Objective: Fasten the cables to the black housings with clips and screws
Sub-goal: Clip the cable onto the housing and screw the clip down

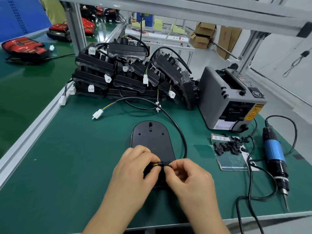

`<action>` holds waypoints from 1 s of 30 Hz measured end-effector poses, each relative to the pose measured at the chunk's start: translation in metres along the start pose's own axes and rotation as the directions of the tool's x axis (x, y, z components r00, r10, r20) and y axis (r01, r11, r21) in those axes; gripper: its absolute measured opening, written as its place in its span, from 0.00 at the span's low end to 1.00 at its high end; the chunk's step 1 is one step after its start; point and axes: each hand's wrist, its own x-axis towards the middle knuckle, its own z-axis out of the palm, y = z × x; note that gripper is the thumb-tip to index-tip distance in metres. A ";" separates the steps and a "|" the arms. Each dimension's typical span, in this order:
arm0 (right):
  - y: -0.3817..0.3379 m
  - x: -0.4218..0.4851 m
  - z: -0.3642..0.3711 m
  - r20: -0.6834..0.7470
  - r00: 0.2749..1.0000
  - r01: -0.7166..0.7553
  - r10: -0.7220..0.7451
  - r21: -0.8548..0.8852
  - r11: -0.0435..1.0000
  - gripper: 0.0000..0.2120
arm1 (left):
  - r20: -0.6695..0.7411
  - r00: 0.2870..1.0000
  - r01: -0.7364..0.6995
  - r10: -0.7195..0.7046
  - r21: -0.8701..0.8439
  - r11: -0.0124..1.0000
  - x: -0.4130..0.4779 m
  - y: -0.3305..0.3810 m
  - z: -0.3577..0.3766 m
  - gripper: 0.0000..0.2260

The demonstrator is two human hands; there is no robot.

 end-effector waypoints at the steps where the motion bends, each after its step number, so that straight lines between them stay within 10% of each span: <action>1: -0.001 0.000 0.000 -0.006 0.999 0.033 -0.033 -0.050 0.998 0.12 | -0.007 1.000 0.008 -0.008 -0.006 1.000 -0.001 0.001 0.001 0.05; 16: 0.000 0.021 -0.014 0.044 0.922 0.378 -0.384 -0.302 0.875 0.14 | -0.008 0.998 -0.066 0.065 -0.059 0.996 -0.007 -0.004 0.001 0.01; 22: 0.000 0.028 -0.023 0.248 0.920 0.355 -0.302 -0.204 0.912 0.06 | 0.154 0.988 -0.001 0.012 -0.072 0.997 -0.001 -0.010 -0.007 0.07; 30: -0.001 0.037 -0.028 0.359 0.894 0.358 -0.268 -0.214 0.909 0.03 | -0.027 0.992 -0.123 0.125 0.070 0.990 0.000 0.003 0.003 0.07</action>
